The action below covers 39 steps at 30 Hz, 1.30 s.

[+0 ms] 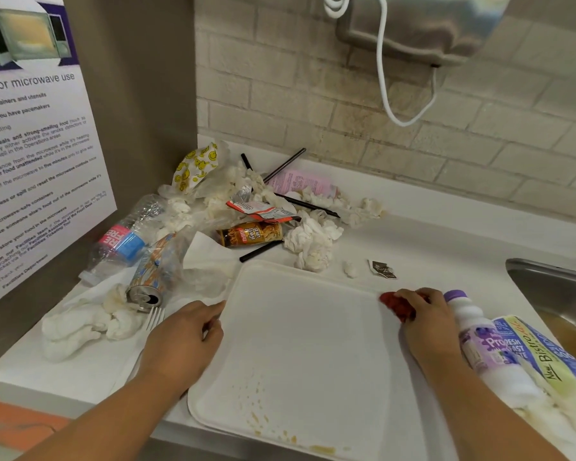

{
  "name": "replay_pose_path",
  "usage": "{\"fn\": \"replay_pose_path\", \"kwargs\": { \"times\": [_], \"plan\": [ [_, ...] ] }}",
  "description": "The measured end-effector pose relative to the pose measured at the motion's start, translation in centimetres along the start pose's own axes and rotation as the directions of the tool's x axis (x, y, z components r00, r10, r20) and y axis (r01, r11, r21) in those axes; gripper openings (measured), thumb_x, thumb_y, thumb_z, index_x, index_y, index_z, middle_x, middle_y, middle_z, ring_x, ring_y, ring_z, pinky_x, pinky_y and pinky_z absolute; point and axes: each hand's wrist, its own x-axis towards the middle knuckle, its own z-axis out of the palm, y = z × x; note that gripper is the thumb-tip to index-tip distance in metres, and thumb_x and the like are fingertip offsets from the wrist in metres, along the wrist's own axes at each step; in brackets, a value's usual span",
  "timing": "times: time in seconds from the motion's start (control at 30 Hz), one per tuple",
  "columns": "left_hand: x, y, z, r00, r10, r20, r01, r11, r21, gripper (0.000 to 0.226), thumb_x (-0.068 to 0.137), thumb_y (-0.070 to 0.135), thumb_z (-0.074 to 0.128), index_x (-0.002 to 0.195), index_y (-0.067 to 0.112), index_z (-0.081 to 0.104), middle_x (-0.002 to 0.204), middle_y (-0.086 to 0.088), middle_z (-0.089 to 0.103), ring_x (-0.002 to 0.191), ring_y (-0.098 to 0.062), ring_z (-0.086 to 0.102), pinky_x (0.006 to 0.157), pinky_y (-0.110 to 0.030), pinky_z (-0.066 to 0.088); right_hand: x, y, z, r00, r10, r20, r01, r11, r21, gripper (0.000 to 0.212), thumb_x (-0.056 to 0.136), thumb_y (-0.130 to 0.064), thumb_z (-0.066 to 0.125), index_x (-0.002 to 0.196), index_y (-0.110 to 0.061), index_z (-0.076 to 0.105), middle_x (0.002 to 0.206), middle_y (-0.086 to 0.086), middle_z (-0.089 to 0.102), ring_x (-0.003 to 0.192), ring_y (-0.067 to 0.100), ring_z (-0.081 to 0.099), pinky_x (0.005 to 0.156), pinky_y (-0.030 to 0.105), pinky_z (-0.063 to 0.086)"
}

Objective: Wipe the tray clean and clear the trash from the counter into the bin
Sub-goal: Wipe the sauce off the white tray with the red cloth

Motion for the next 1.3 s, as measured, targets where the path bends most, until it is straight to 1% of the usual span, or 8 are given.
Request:
{"fn": "replay_pose_path", "kwargs": {
  "times": [0.13,0.27,0.43,0.53,0.7,0.8,1.03,1.3],
  "plan": [
    [0.1,0.0,0.1,1.000,-0.003,-0.002,0.003,1.000,0.006,0.034,0.091,0.027,0.047,0.119,0.042,0.059,0.074,0.013,0.048,0.071,-0.005,0.050,0.055,-0.015,0.031,0.0,-2.7,1.2,0.997,0.062,0.053,-0.067,0.991,0.111,0.024,0.087,-0.009,0.058,0.099,-0.026,0.071,0.115,0.005,0.050,0.103,0.030,0.056,0.090,0.026,0.042],
    [0.1,0.0,0.1,1.000,-0.003,-0.003,0.003,1.000,0.009,0.035,0.091,0.026,0.049,0.120,0.041,0.059,0.074,0.012,0.050,0.070,-0.004,0.051,0.054,-0.015,0.032,-0.4,-6.9,2.6,0.992,-0.026,0.124,0.014,0.995,0.101,0.029,0.083,-0.009,0.058,0.104,-0.026,0.068,0.111,0.003,0.050,0.100,0.028,0.056,0.082,0.022,0.038],
    [0.1,0.1,-0.1,1.000,0.001,-0.001,-0.001,1.000,0.025,0.032,0.091,0.026,0.050,0.118,0.039,0.060,0.075,0.011,0.052,0.069,-0.004,0.050,0.054,-0.018,0.034,-1.5,-11.5,3.3,0.940,-0.204,0.274,0.157,0.970,0.184,0.033,0.083,-0.023,0.054,0.113,-0.035,0.061,0.115,-0.003,0.047,0.108,0.023,0.050,0.093,0.032,0.046],
    [0.0,0.2,-0.1,1.000,-0.003,0.005,0.003,0.999,0.034,0.034,0.091,0.027,0.048,0.120,0.042,0.058,0.076,0.012,0.051,0.069,-0.003,0.050,0.054,-0.017,0.033,-1.4,-11.1,3.0,0.940,-0.187,0.284,0.141,0.975,0.173,0.032,0.084,-0.036,0.057,0.116,-0.035,0.057,0.118,-0.003,0.047,0.110,0.023,0.049,0.093,0.036,0.047],
    [0.0,0.1,-0.1,1.000,-0.001,0.011,0.001,1.000,0.009,0.032,0.091,0.026,0.049,0.118,0.040,0.060,0.074,0.011,0.050,0.068,-0.002,0.049,0.054,-0.016,0.032,-0.4,-5.7,1.7,0.993,0.047,0.109,-0.054,0.997,0.063,0.022,0.086,-0.028,0.055,0.108,-0.028,0.060,0.110,0.004,0.052,0.104,0.031,0.052,0.083,0.036,0.048],
    [0.1,0.0,0.0,1.000,0.004,0.009,-0.004,1.000,0.011,0.030,0.091,0.026,0.048,0.115,0.040,0.061,0.073,0.010,0.049,0.068,-0.002,0.049,0.053,-0.015,0.031,-0.1,-5.1,1.7,0.989,0.103,0.105,-0.110,0.992,0.062,0.021,0.088,-0.024,0.053,0.108,-0.026,0.060,0.110,0.003,0.050,0.106,0.027,0.048,0.080,0.031,0.043],
    [0.1,-0.1,0.1,1.000,0.002,0.010,-0.002,1.000,0.007,0.026,0.091,0.027,0.048,0.107,0.040,0.063,0.073,0.008,0.049,0.069,-0.005,0.050,0.053,-0.014,0.031,-0.9,-12.7,5.7,0.984,-0.136,0.119,0.119,0.983,0.138,0.024,0.093,-0.026,0.052,0.114,-0.022,0.062,0.109,0.008,0.052,0.104,0.029,0.049,0.086,0.037,0.048],
    [0.3,-0.4,0.3,1.000,0.010,0.003,-0.010,1.000,-0.014,0.032,0.090,0.028,0.050,0.117,0.041,0.060,0.073,0.014,0.047,0.070,-0.005,0.049,0.056,-0.013,0.031,-1.3,-20.8,8.2,0.932,-0.200,0.301,0.209,0.978,0.002,0.047,0.084,-0.011,0.060,0.128,-0.017,0.046,0.121,0.010,0.042,0.116,0.028,0.041,0.088,0.036,0.046]
  ]
}}
